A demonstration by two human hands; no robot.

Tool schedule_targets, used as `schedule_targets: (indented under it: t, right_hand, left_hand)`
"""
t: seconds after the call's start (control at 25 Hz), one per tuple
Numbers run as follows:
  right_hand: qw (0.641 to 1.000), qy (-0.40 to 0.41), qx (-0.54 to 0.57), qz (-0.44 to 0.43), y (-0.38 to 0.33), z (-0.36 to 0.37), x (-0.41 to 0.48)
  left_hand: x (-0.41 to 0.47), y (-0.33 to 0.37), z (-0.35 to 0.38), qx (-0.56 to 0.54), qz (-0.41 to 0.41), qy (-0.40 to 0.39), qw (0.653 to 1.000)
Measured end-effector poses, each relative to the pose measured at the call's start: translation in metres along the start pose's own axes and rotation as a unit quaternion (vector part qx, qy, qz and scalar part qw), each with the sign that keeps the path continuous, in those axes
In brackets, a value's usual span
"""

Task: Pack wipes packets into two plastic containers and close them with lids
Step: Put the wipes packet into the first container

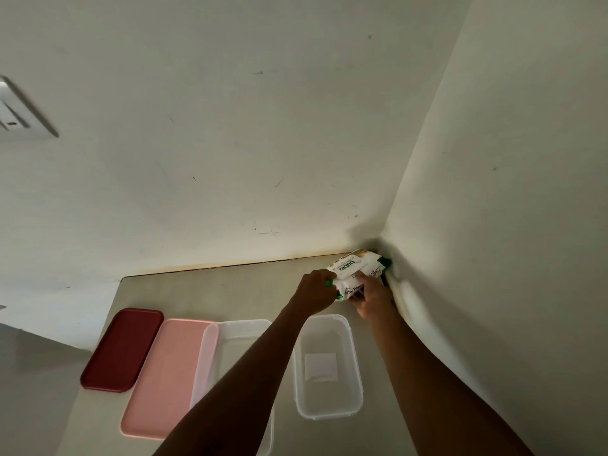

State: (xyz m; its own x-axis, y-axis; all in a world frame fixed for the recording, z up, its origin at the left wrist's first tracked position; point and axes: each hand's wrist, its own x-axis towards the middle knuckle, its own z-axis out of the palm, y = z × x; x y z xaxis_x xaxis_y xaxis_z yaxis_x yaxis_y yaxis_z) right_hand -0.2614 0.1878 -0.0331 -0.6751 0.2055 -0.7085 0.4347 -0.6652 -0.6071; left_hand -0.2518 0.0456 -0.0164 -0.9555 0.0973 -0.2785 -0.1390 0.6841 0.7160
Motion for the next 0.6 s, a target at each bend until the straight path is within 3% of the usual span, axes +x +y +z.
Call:
schedule_targets:
  t: [0.24, 0.4, 0.6]
  right_hand:
    - [1.0, 0.017, -0.001, 0.013, 0.011, -0.013, -0.006]
    - [0.999, -0.047, -0.002, -0.004, 0.014, -0.013, -0.058]
    - [0.992, -0.112, -0.059, -0.004, 0.042, -0.003, -0.13]
  left_hand:
    - [-0.006, -0.02, -0.002, -0.033, -0.029, 0.073, 0.996]
    - [-0.051, -0.019, -0.04, -0.066, -0.052, 0.144, 0.986]
    - [-0.117, -0.036, -0.078, -0.09, -0.079, 0.174, 0.978]
